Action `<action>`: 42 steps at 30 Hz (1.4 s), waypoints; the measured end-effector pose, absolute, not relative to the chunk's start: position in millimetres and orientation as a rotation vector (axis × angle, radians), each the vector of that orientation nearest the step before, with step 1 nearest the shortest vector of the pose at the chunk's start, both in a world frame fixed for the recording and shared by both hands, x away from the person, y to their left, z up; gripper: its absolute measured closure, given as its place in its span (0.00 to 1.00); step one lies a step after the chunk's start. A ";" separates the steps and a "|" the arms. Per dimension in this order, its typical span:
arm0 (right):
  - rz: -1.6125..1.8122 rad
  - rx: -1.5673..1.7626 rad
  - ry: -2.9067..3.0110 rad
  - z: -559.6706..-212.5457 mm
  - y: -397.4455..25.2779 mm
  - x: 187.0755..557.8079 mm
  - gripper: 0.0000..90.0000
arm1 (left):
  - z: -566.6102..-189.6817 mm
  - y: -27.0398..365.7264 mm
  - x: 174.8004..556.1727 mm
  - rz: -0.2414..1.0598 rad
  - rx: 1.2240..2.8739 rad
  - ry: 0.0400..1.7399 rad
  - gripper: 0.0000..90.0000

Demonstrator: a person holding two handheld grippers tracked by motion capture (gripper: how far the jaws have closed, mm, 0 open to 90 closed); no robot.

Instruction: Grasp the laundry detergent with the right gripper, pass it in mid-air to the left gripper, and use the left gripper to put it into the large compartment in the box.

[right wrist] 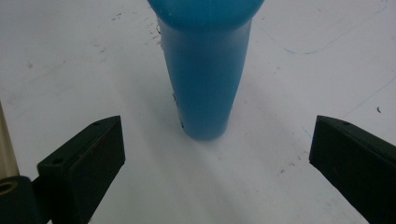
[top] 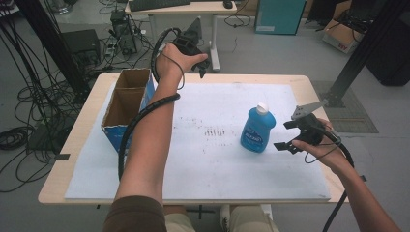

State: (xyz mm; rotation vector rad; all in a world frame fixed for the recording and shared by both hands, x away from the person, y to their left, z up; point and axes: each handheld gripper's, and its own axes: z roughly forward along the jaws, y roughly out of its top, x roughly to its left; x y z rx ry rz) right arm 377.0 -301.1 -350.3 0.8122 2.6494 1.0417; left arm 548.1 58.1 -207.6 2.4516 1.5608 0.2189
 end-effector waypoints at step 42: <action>1.193 0.761 2.568 -381.3 -268.1 387.4 0.03 | -209.9 53.3 548.9 0.218 2.468 1.545 0.06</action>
